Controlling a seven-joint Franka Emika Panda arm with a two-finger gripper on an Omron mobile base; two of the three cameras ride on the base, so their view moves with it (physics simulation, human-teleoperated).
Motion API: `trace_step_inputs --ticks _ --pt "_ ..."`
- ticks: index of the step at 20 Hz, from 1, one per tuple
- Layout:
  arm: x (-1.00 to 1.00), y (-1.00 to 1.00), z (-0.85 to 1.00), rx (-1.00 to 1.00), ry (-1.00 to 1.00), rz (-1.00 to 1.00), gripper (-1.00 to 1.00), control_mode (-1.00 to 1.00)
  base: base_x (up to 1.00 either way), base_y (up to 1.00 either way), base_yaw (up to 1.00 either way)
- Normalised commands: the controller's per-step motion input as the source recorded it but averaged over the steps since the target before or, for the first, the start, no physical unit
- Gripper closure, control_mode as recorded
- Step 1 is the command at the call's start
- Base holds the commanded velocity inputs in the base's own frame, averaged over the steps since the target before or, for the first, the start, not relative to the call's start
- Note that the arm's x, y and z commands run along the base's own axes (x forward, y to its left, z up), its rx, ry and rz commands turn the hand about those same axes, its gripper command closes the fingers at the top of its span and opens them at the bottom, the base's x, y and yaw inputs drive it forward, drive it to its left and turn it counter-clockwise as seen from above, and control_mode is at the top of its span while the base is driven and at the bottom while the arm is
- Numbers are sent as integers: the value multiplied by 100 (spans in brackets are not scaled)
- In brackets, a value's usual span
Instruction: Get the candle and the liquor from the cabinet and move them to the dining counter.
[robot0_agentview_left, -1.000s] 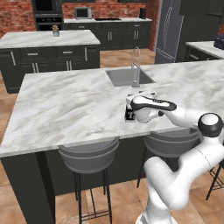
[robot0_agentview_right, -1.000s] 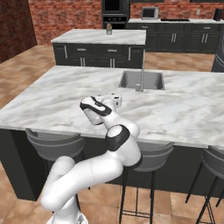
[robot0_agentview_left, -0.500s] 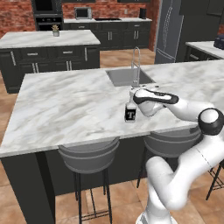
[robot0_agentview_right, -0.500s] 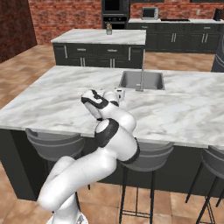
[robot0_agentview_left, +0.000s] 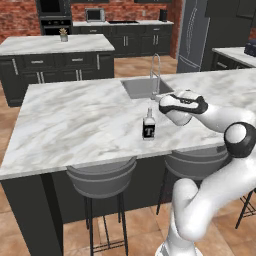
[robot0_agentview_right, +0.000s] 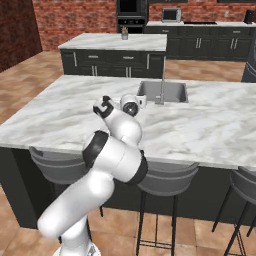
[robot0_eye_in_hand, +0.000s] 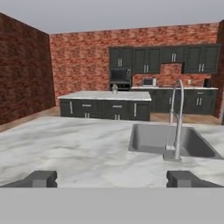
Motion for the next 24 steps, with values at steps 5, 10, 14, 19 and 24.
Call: trace_step_inputs --ticks 5,10,14,19,24 --pt "-13 -4 75 0 26 0 -100 -100 0 0 0" --pt "-25 -1 73 0 31 0 -100 -100 0 0 0" --pt "-44 0 70 0 32 0 -100 -100 0 0 0" --pt "-50 0 66 0 30 -1 -100 -100 0 0 0" --pt "-86 0 34 0 20 -4 -100 -100 0 0 0"
